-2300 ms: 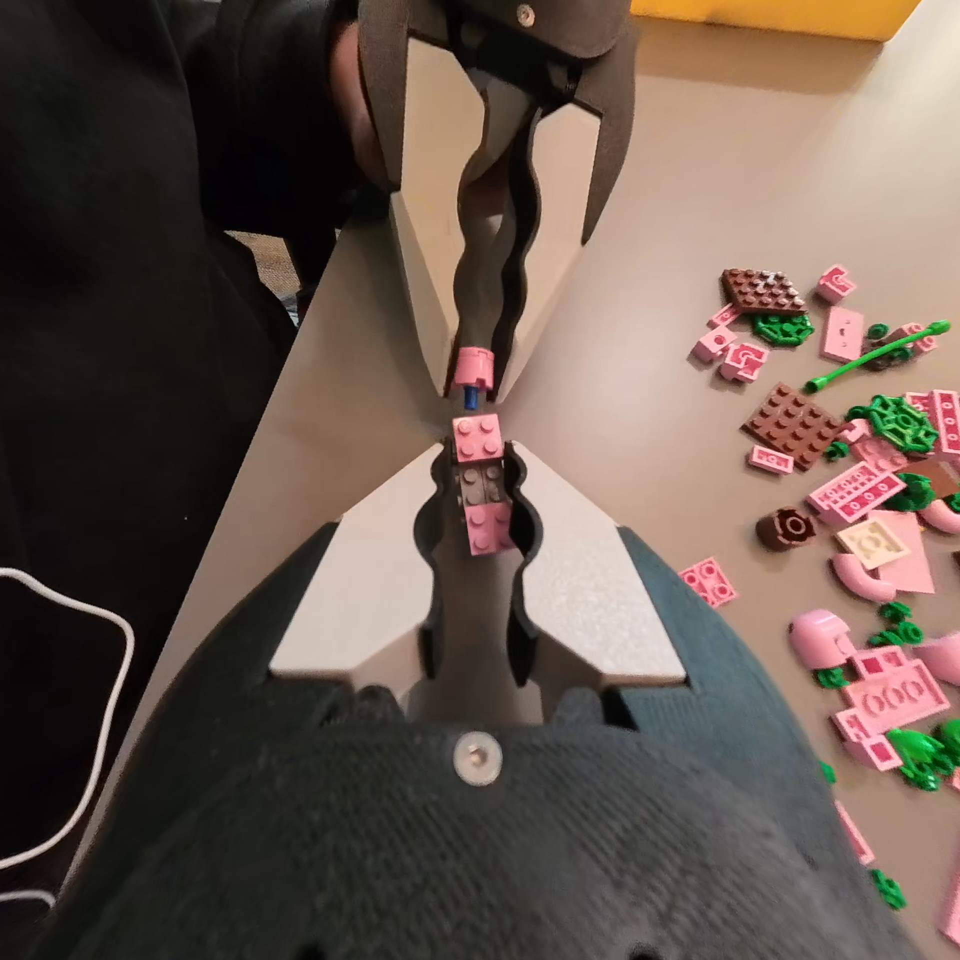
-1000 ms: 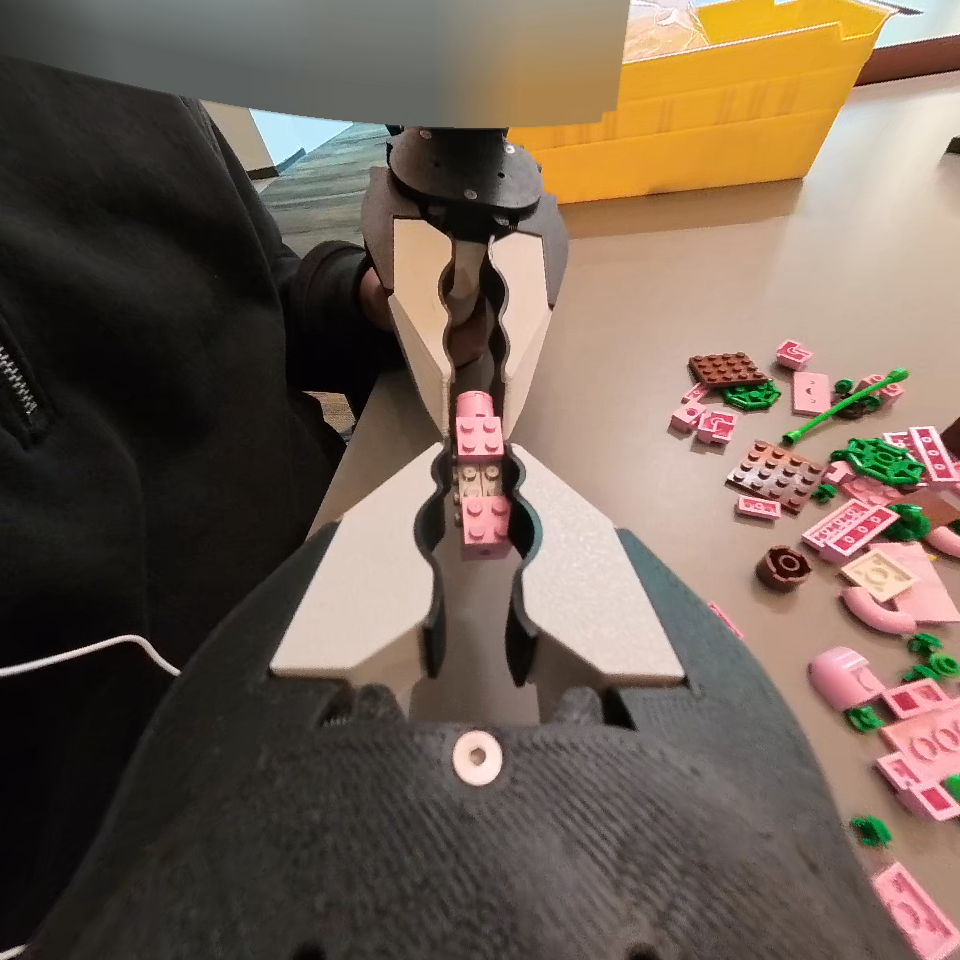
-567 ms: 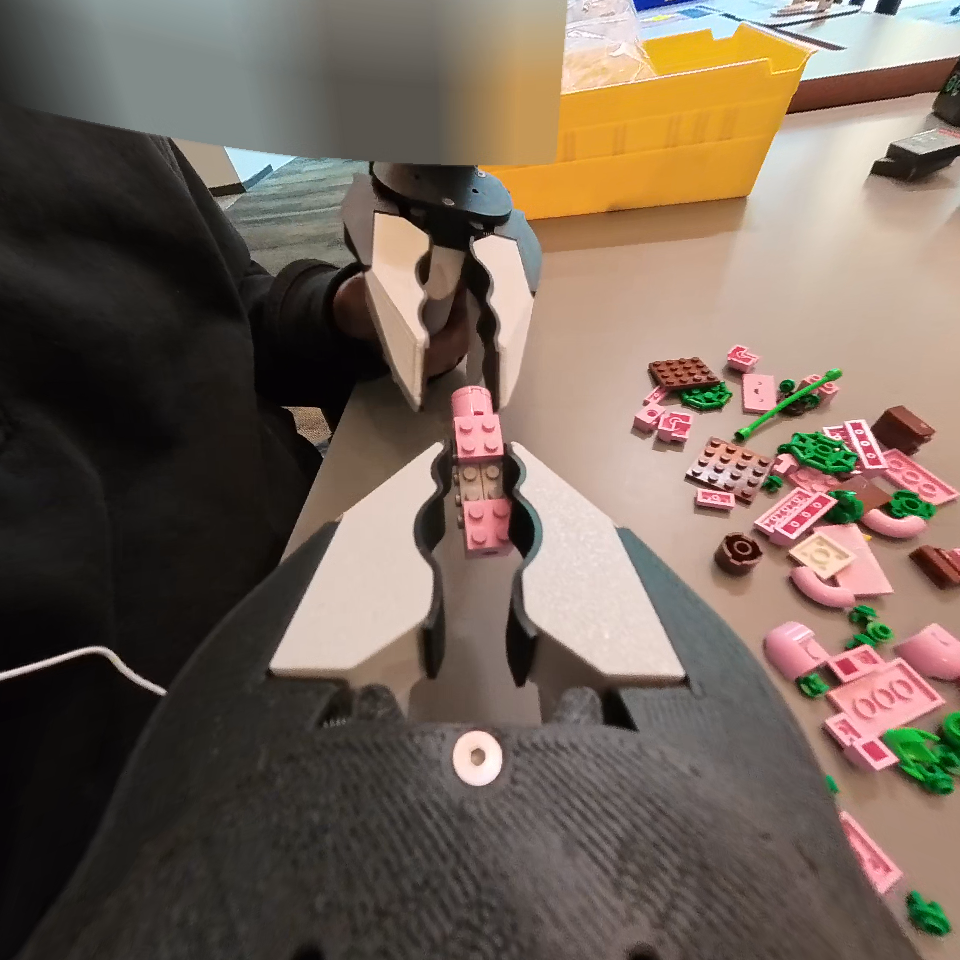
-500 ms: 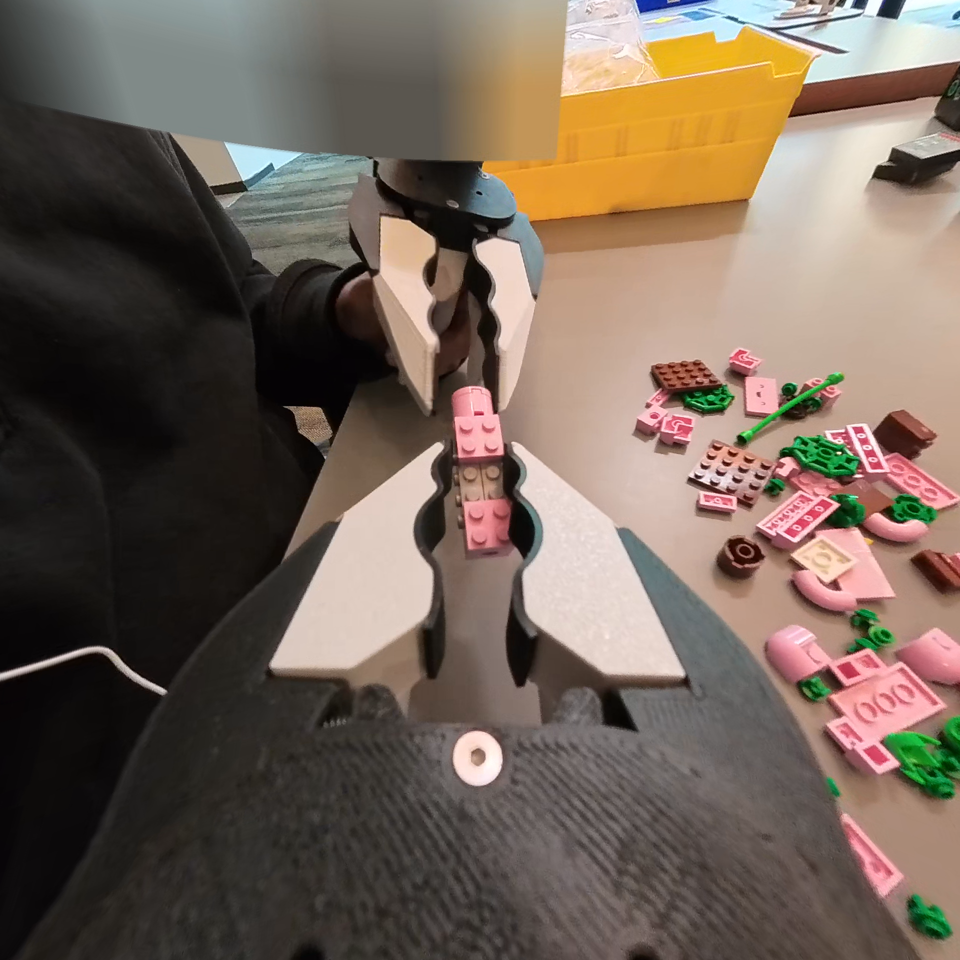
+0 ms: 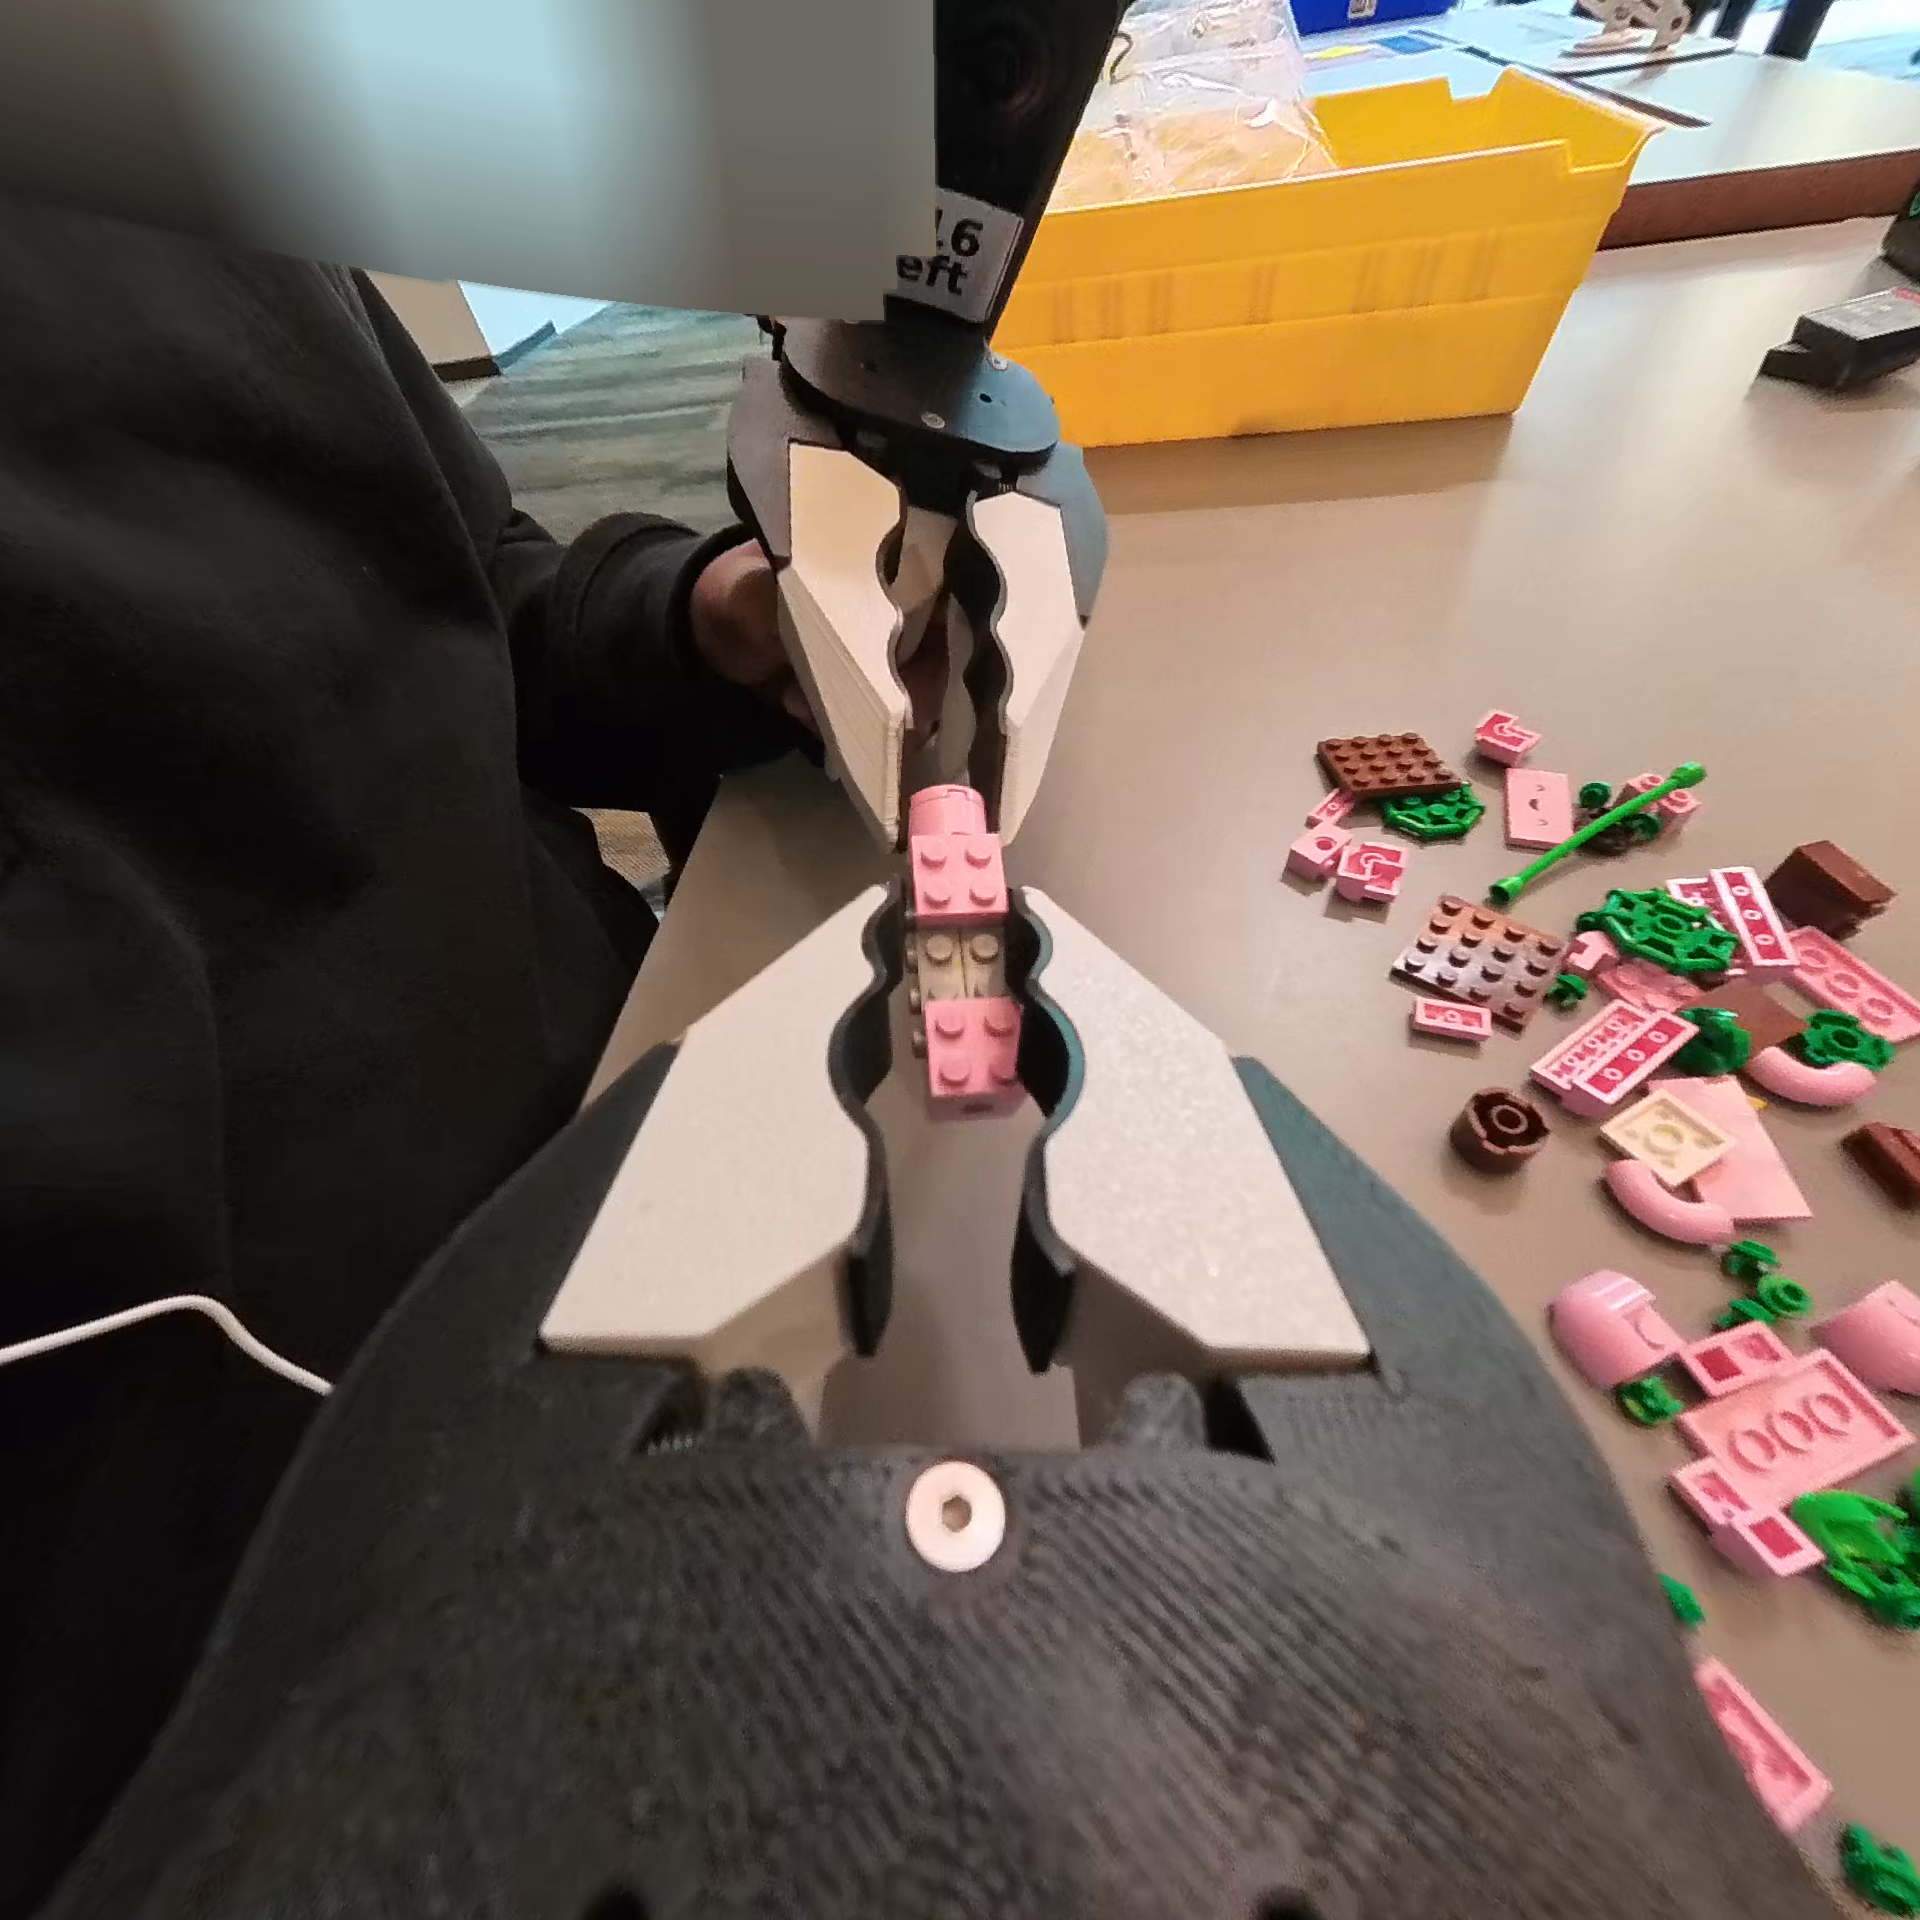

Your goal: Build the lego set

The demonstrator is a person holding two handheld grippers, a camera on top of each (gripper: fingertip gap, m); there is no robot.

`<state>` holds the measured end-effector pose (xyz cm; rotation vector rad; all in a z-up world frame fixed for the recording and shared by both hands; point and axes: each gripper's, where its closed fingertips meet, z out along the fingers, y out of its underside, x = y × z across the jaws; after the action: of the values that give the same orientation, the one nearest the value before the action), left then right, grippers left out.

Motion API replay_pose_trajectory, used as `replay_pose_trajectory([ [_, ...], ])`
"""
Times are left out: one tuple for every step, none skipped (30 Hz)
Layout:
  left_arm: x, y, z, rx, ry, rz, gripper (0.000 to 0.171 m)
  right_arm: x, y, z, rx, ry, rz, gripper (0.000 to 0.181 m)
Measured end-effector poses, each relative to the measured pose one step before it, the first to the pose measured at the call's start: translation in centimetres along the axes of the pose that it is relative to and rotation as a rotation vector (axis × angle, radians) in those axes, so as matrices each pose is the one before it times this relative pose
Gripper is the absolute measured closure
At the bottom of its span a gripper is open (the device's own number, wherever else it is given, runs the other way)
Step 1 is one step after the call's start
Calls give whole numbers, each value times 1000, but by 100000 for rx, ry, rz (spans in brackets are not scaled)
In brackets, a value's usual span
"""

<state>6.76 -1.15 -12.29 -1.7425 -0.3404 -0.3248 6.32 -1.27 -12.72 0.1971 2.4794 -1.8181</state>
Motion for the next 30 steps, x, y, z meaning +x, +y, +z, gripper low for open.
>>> replay_pose_trajectory([
  [15,55,22,-332,308,-452,158,-28,-7,-11,136,-730,554,165],
  [19,63,31,-456,292,-344,158,-28,22,-17,-186,-126,-429,165],
  [-8,41,24,-271,113,-331,158,-8,19,-9,-228,507,-1197,165],
  [-8,24,12,-156,154,-397,158,18,4,4,-261,665,-1005,165],
  [15,20,3,-148,346,-472,158,-5,12,12,-171,188,-447,165],
  [-12,19,13,-124,64,-198,158,-9,10,-4,-124,90,-427,165],
  [-23,16,11,-119,-294,204,158,16,32,1,-206,378,-761,165],
  [1,2,11,-60,-416,447,158,6,43,18,-212,160,-340,165],
  [-25,6,16,-21,-448,368,158,22,36,5,-14,-161,411,165],
  [-41,-44,-12,309,-548,292,158,52,1,-2,210,64,438,165],
  [-86,-115,-15,739,-723,355,158,90,12,25,165,442,70,165],
  [-126,-165,-35,1056,-967,331,158,151,-1,24,114,900,-208,164],
  [-132,-182,-19,1173,-1161,470,158,192,-49,23,202,1447,-603,164],
  [-104,-184,-26,1263,-1163,742,157,170,-136,-15,450,1559,-820,164],
  [-121,-171,-23,1108,-1553,847,153,119,-297,-73,1093,1470,-1089,164],
  [-105,-187,-27,1219,-1304,1089,138,158,-397,-167,1631,1934,-1371,164],
  [4,-229,-82,1577,-438,1102,128,293,-313,-227,1343,2620,-1713,164],
  [43,-256,-137,1841,137,922,125,415,-138,-248,554,3059,-1733,164],
  [-32,-249,-135,1807,-312,604,122,453,-13,-240,4,2952,-1293,163],
  [-99,-196,-108,1376,-598,285,121,376,14,-211,107,2140,-456,163],
  [-68,-104,-59,737,-334,148,120,284,-26,-176,411,1241,418,164],
  [19,-37,-6,231,122,111,119,245,-58,-128,589,823,938,164],
  [59,7,26,-106,253,362,118,215,-40,-96,519,600,965,164],
  [90,16,38,-204,66,805,118,155,-15,-77,245,396,706,164],
  [87,6,45,-141,-210,1213,117,111,25,-49,7,224,385,164],
  [70,-7,36,-43,-511,1411,117,58,16,-50,-18,188,184,164],
  [64,-24,36,5,-610,1487,117,23,-18,-30,45,132,58,164],
  [8,-26,25,59,-762,1316,117,-1,-34,-26,72,76,-23,164],
  [-30,-36,19,183,-857,1008,117,-20,-48,-30,26,42,-127,163],
  [-80,-39,11,195,-859,510,116,-37,-43,-27,-26,-14,-170,163],
])
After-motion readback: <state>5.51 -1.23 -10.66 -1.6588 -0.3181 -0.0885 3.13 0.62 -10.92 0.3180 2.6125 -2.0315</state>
